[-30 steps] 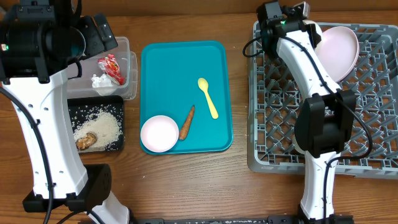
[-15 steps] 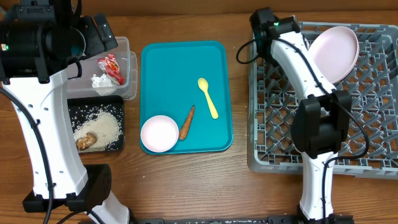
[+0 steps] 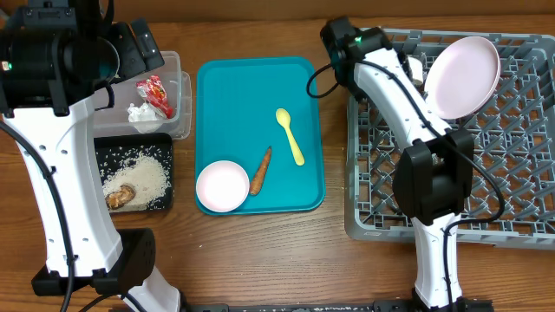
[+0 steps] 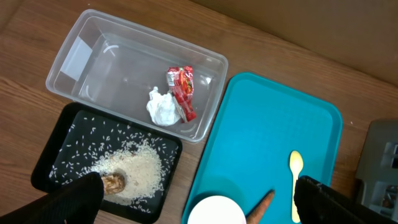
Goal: Sort waste into correct bins and load items into the dishwasher
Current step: 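Grasp the pink bowl on the teal tray with the right gripper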
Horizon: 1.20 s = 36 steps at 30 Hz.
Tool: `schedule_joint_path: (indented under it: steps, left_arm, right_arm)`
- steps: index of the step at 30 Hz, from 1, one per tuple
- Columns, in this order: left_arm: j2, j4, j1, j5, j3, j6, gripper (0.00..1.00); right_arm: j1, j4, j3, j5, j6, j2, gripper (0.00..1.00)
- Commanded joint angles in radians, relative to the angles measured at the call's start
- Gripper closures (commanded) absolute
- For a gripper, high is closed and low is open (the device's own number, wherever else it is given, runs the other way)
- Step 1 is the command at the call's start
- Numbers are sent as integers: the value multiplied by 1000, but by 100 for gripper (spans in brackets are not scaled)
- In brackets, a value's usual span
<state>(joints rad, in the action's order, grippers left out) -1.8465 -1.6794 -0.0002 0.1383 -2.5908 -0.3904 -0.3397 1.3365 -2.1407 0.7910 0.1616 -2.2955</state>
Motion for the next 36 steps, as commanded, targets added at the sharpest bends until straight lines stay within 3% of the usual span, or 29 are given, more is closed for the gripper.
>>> schedule_joint_path:
  steps: [1, 3, 8, 10, 13, 19, 26, 30, 36]
  left_arm:
    - [-5, 1, 0, -8, -10, -14, 0]
    - [-5, 1, 0, -8, -10, -14, 0]
    - [-5, 1, 0, -8, -10, -14, 0]
    - [-5, 1, 0, -8, -10, -14, 0]
    - [-5, 1, 0, -8, -10, -14, 0]
    - [-5, 1, 0, -8, -10, -14, 0]
    - [-5, 1, 0, -8, -10, -14, 0]
    - [-5, 0, 0, -8, -10, -14, 0]
    - [-5, 0, 0, -8, -10, -14, 0]
  right_arm:
    - [5, 19, -92, -104, 25, 66, 15]
    - [5, 47, -128, -213, 25, 89, 14]
    - [4, 103, -169, -740, 24, 134, 13]
    - [4, 113, -164, -969, 22, 133, 18]
    - [-3, 99, -116, -1139, 23, 130, 20]
    - [-84, 16, 37, -1165, 99, 130, 31]
    - [-227, -176, 259, -991, 270, 130, 33]
    - [-296, -303, 383, -994, 289, 130, 37]
    - [-340, -374, 417, -997, 290, 130, 38]
